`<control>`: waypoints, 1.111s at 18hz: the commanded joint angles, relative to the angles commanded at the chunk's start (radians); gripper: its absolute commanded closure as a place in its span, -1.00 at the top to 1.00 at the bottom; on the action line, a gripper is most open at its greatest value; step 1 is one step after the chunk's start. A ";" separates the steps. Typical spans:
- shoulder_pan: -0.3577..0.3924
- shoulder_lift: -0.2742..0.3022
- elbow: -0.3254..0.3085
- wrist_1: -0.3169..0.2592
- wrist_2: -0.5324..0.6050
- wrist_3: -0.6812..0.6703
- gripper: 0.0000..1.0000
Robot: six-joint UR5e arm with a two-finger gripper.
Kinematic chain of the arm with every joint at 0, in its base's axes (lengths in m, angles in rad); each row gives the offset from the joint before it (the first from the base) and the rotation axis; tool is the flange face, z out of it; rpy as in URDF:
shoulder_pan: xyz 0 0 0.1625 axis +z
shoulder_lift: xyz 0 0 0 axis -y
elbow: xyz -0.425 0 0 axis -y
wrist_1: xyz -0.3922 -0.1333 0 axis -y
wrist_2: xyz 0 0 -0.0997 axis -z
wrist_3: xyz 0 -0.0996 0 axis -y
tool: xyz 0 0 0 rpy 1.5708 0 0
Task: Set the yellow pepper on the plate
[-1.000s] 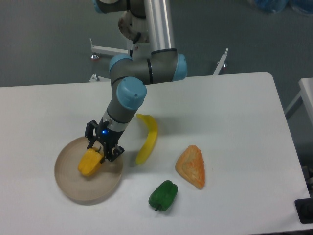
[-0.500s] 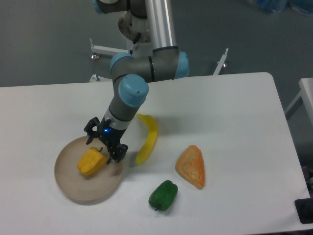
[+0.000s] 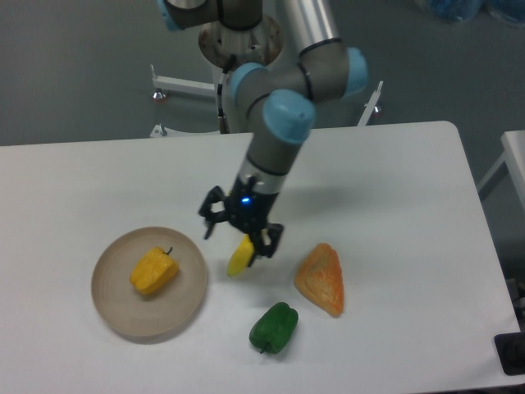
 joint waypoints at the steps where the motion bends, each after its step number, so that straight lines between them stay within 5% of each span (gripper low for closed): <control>1: 0.034 0.002 0.000 0.000 0.014 0.028 1.00; 7: 0.135 0.008 0.003 -0.006 0.086 0.124 1.00; 20: 0.128 -0.008 0.023 -0.006 0.333 0.270 1.00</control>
